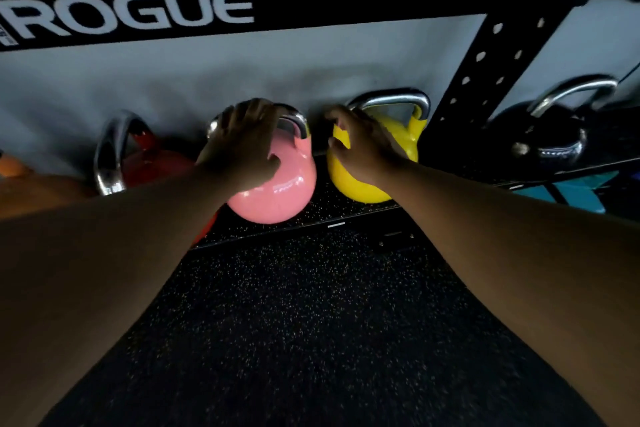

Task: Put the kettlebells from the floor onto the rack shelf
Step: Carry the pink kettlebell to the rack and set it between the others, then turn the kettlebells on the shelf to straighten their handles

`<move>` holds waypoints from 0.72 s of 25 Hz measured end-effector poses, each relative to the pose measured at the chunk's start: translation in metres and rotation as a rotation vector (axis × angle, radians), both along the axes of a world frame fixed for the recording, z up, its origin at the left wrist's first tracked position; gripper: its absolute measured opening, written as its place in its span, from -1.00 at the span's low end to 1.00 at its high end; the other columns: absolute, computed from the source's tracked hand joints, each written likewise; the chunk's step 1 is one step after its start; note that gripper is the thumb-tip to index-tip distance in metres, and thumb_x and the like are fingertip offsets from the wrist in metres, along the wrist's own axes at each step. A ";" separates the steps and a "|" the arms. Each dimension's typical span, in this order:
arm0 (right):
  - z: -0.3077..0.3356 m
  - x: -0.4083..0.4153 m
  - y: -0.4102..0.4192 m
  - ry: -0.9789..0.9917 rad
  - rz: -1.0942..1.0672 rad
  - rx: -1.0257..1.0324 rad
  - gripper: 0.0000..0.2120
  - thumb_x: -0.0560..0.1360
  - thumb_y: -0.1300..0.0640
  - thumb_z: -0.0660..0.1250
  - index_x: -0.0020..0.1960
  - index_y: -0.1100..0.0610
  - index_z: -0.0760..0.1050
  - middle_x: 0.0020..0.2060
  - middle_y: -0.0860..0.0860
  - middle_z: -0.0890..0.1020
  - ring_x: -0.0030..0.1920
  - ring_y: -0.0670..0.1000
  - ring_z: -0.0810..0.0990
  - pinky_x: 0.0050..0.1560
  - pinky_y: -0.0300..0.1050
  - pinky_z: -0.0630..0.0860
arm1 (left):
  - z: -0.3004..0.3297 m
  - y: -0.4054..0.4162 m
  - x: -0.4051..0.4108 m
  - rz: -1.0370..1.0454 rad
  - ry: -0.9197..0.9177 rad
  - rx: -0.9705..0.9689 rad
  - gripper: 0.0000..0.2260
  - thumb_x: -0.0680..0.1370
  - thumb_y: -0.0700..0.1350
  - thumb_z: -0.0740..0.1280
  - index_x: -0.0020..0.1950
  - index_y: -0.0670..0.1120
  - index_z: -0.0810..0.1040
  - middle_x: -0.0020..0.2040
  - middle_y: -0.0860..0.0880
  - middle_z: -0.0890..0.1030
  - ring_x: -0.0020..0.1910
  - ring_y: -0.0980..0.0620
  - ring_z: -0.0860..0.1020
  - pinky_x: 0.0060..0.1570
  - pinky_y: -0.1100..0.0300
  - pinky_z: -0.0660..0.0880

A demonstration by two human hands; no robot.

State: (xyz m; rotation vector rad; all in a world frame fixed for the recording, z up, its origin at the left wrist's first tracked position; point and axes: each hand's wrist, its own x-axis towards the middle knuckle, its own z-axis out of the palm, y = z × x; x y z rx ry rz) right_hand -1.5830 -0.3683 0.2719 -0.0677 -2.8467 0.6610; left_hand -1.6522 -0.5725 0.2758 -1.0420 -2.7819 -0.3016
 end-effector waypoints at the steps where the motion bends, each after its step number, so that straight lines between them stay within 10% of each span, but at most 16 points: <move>1: 0.002 0.013 0.013 -0.015 -0.005 0.039 -0.65 0.54 0.11 0.26 0.31 0.09 0.43 0.23 0.14 0.55 0.24 0.20 0.50 0.17 0.06 0.45 | 0.002 0.008 0.009 -0.019 0.001 -0.025 -0.39 0.31 -0.08 0.37 0.36 0.05 0.33 0.36 -0.08 0.36 0.35 -0.20 0.28 0.32 -0.15 0.26; 18: 0.065 0.202 0.330 -0.134 -0.062 0.295 -0.70 0.52 0.04 0.26 0.26 -0.02 0.47 0.25 0.09 0.55 0.26 0.19 0.49 0.22 0.07 0.41 | 0.039 0.295 0.170 -0.236 0.072 -0.292 -0.66 0.44 -0.12 0.28 0.22 -0.06 0.44 0.15 -0.07 0.48 0.15 -0.13 0.45 0.02 -0.02 0.45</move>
